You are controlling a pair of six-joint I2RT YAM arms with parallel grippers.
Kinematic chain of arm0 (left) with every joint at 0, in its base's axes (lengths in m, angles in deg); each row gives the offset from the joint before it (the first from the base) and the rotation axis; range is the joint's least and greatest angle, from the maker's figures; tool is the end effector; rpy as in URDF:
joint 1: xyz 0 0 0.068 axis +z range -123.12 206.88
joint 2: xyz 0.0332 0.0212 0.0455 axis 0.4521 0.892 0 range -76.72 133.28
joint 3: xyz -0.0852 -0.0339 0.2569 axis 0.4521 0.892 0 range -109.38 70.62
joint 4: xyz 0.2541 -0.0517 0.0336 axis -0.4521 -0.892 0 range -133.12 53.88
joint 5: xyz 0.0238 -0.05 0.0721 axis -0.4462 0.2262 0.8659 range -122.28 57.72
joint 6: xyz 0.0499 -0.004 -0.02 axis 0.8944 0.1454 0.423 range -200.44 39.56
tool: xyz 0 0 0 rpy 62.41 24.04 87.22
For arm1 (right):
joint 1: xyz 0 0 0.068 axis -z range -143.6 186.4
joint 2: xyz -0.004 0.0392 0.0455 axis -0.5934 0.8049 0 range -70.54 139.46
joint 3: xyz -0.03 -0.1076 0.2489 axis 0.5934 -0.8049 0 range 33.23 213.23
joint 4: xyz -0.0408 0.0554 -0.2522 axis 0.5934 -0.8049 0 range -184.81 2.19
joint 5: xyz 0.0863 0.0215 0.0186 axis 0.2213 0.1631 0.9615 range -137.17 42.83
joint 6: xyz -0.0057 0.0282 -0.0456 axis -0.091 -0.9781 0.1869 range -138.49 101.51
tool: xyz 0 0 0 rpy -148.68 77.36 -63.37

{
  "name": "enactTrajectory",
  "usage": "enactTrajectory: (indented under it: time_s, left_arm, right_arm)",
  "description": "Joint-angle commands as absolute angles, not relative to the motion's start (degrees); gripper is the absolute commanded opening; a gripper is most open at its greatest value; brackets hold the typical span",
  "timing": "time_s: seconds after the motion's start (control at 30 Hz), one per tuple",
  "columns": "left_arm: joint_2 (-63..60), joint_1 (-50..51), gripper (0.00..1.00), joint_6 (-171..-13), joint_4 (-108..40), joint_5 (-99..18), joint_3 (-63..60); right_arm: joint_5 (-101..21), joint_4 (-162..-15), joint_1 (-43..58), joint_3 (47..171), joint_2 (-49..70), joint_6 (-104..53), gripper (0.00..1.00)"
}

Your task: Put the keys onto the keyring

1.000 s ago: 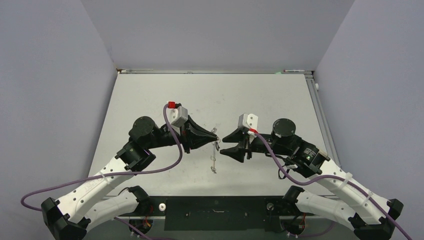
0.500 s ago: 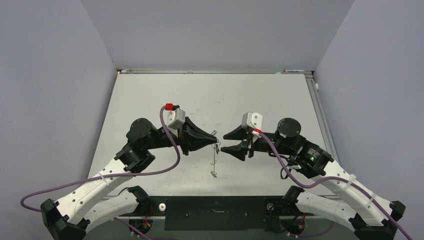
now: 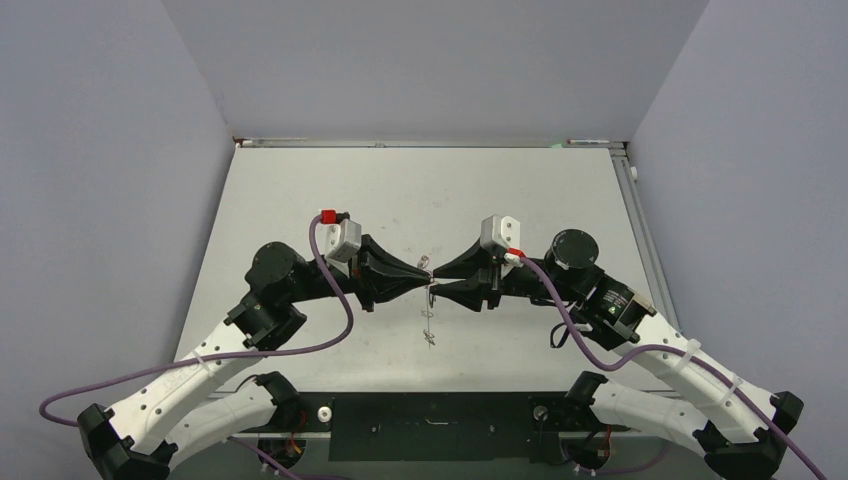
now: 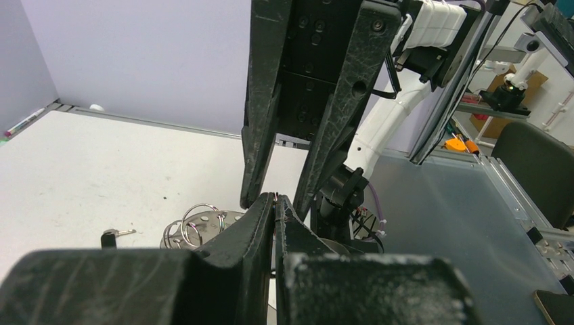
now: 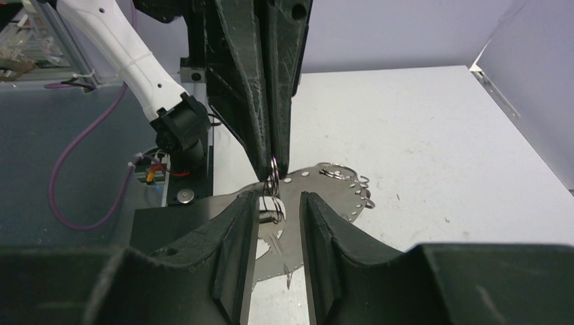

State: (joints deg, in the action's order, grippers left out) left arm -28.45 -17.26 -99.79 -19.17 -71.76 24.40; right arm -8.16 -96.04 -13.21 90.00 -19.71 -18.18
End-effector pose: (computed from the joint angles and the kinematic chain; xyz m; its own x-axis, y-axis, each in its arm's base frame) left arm 0.1202 -0.1481 0.3878 -0.1502 -0.2107 -0.9659 0.9843 0.0595 -0.1661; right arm 0.1075 0.1609 0.3992 -0.0204 -0.0306 -0.9993 -0.9995 0.0244 0.0197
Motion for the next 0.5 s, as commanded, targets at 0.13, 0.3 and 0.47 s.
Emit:
enactTrajectory:
  time_s: [0.13,0.3,0.47]
  left_arm:
    - [-29.7,-17.0,0.00,-100.7,-14.2,-69.7,24.2]
    - [-30.0,-17.0,0.00,-100.8,-14.1,-69.6,24.3]
    - [-30.5,-17.0,0.00,-101.1,-13.6,-69.3,24.6]
  right_arm:
    - [-4.1,-88.9,-13.5,90.2,-19.1,-20.6,0.27]
    - [-4.8,-89.3,-13.5,89.7,-19.1,-20.3,0.28]
    - [-6.4,-89.6,-13.5,88.8,-19.5,-20.4,0.35]
